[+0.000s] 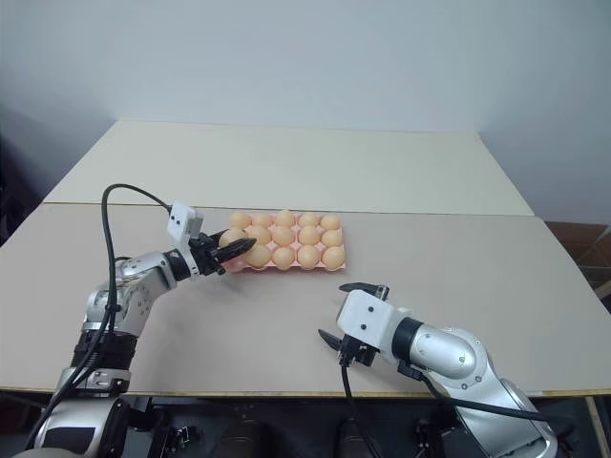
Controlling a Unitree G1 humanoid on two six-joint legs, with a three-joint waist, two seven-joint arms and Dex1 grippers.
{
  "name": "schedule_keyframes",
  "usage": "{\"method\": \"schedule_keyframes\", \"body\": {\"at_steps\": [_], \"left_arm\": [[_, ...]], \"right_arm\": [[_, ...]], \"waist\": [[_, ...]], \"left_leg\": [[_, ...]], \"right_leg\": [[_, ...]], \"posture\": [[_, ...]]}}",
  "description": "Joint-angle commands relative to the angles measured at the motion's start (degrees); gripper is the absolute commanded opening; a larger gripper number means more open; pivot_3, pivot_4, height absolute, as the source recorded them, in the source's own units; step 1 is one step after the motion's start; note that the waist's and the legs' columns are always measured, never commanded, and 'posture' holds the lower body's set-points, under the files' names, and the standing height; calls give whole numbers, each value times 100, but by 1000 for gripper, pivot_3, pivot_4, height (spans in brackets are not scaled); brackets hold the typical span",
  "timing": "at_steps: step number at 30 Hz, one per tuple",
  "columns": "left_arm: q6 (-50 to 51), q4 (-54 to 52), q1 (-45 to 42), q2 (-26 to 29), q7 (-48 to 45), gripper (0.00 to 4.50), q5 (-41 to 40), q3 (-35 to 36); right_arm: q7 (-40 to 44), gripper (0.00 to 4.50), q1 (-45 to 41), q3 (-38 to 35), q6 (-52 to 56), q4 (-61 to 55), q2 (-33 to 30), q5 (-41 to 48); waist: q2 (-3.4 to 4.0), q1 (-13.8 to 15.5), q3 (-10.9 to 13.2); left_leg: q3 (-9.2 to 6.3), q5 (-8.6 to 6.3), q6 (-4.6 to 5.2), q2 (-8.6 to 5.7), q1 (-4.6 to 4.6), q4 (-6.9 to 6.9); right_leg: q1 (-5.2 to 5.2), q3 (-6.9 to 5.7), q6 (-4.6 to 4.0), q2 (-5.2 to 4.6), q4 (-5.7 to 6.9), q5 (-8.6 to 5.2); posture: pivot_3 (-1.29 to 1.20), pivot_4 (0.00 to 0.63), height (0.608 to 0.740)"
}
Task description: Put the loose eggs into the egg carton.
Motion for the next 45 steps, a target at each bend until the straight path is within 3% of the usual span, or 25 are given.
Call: {"method": "schedule_keyframes", "body": {"at_steps": [1, 5, 13, 19, 24, 28, 38, 45], "left_arm": [[-125, -15, -150, 56, -64, 1971, 30, 15], [-68, -115, -88, 63, -30, 1971, 3, 75], [-5, -387, 177, 175, 40, 4479, -28, 190], [-188, -691, 501, 261, 131, 4494, 28, 254], [303, -1659, 1405, 894, -150, 4494, -445, 792], [622, -2452, 2384, 1619, -502, 4494, -830, 1390], [1074, -3572, 4374, 2820, -1534, 4494, -1508, 3142], [1435, -3694, 4582, 3364, -1901, 4494, -1805, 3887]], "right_arm": [[-77, 4500, 16, -110, 30, -211, -4, -66], [-41, 4500, -38, -69, -5, -154, 5, -87], [111, 4500, -163, -9, -99, -44, -45, -89], [235, 4500, -181, -45, -154, 8, -91, -94], [439, 4500, -170, -335, -197, -32, -271, 26], [784, 4500, -31, -946, -298, -70, -545, 350], [2979, 4500, 261, -3996, -699, 1148, -1745, 2024], [3718, 4500, 384, -4529, -1009, 1787, -2228, 2309]], "waist": [[0, 2, 0], [0, 3, 0], [0, 1, 0], [0, -1, 0], [0, -71, 0], [3, -85, 1], [7, 31, 5], [8, 9, 5]], "left_leg": [[0, 0, 0, 0, 0, 0], [0, 0, 0, 0, 0, 1], [-1, 0, 0, 0, 0, 1], [-2, 0, 0, 1, 0, 1], [-1, 0, 0, 6, 0, 0], [-1, -1, -1, 9, 0, -1], [5, -15, -25, 5, 4, -1], [4, -15, -25, 13, 6, -4]], "right_leg": [[1, 0, 0, 0, 0, 0], [0, 0, 0, -1, 0, 0], [1, 0, 0, -1, 0, 0], [0, 0, 0, 0, 0, 0], [-5, 1, -1, 2, -1, -1], [-9, 1, -19, 1, 0, -13], [-7, -4, -37, -14, -10, -24], [-10, -7, -42, -7, -8, -27]], "posture": [[0, 150, 740], [0, 150, 740], [0, 150, 740], [0, 150, 740], [0, 150, 740], [0, 150, 740], [0, 150, 740], [0, 150, 740]]}}
